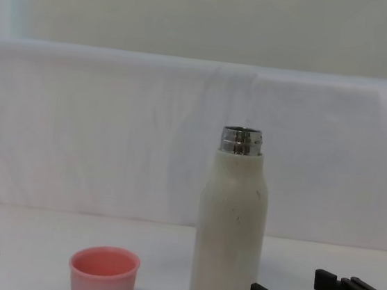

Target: Grasp the thermos with one hand and pour water into the cup lid.

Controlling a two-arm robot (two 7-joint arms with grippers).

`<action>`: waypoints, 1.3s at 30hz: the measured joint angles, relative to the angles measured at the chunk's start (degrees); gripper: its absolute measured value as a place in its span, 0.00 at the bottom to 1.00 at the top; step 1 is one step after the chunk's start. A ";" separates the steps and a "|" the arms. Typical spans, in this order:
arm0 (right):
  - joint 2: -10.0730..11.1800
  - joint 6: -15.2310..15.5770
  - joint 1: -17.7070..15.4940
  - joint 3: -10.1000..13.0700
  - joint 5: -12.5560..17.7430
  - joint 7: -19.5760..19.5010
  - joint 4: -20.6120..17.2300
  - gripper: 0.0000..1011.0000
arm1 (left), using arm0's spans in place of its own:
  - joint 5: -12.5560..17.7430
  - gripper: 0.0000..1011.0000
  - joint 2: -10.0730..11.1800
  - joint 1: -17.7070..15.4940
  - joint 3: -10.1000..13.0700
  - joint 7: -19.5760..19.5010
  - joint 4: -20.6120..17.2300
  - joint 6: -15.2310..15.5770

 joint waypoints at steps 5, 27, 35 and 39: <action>-0.02 0.06 0.02 0.02 -0.04 0.00 0.01 0.99 | 0.00 0.99 0.00 0.00 0.00 0.00 0.00 0.00; -0.02 0.23 0.09 0.02 -0.07 0.01 0.05 0.99 | 0.00 0.99 0.00 0.00 0.00 0.00 0.00 0.00; -0.02 0.25 0.09 0.02 -0.07 0.04 0.05 0.99 | 0.00 0.99 0.00 0.00 0.00 0.00 0.00 0.00; -0.02 0.25 0.09 0.02 -0.07 0.06 0.05 0.99 | 0.00 0.99 0.00 0.00 0.00 0.00 0.00 0.00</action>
